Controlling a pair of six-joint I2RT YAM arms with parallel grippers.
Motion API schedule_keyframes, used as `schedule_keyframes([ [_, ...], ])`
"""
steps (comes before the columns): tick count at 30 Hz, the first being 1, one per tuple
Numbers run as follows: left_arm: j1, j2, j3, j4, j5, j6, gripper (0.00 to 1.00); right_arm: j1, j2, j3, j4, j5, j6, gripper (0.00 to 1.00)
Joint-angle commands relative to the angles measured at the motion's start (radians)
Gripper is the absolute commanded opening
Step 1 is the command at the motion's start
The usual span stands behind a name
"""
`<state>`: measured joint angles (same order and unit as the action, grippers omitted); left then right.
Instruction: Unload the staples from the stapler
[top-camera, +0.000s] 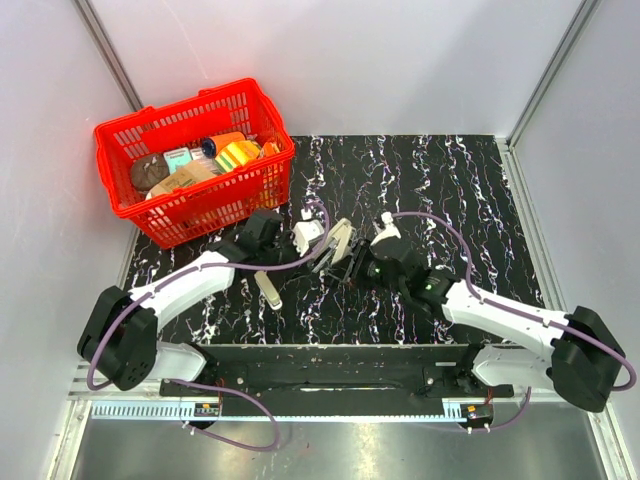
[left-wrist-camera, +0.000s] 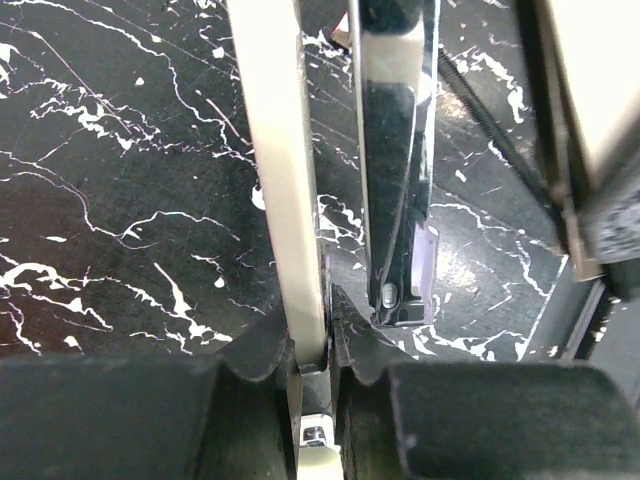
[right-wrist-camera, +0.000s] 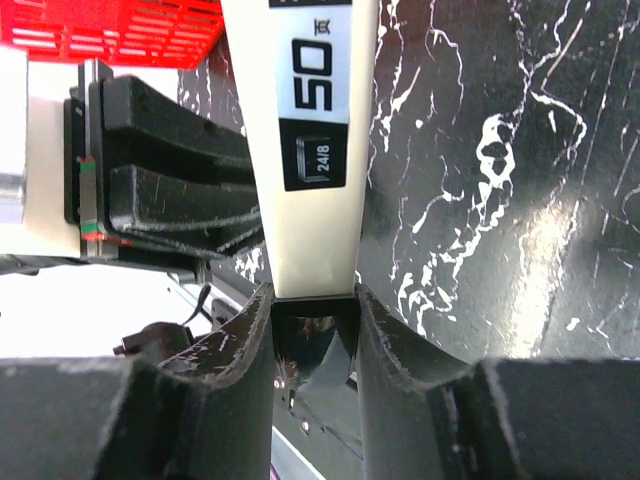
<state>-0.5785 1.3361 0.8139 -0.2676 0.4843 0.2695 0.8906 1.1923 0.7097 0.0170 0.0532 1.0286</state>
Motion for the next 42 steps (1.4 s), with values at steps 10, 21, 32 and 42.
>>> schedule_keyframes([
  [10,-0.006,-0.02,-0.053,0.218,-0.401,0.359,0.0,0.002,-0.066,-0.012,-0.334,-0.006,-0.34,0.0],
  [21,-0.044,0.057,-0.186,0.517,-0.648,0.664,0.0,0.002,-0.163,-0.113,-0.411,0.028,-0.332,0.0],
  [32,-0.115,0.132,-0.248,0.726,-0.791,0.734,0.0,0.002,-0.207,-0.136,-0.416,0.033,-0.311,0.0],
  [42,-0.173,-0.017,0.017,0.106,-0.405,0.297,0.11,0.001,-0.175,0.06,-0.338,0.207,-0.329,0.0],
])
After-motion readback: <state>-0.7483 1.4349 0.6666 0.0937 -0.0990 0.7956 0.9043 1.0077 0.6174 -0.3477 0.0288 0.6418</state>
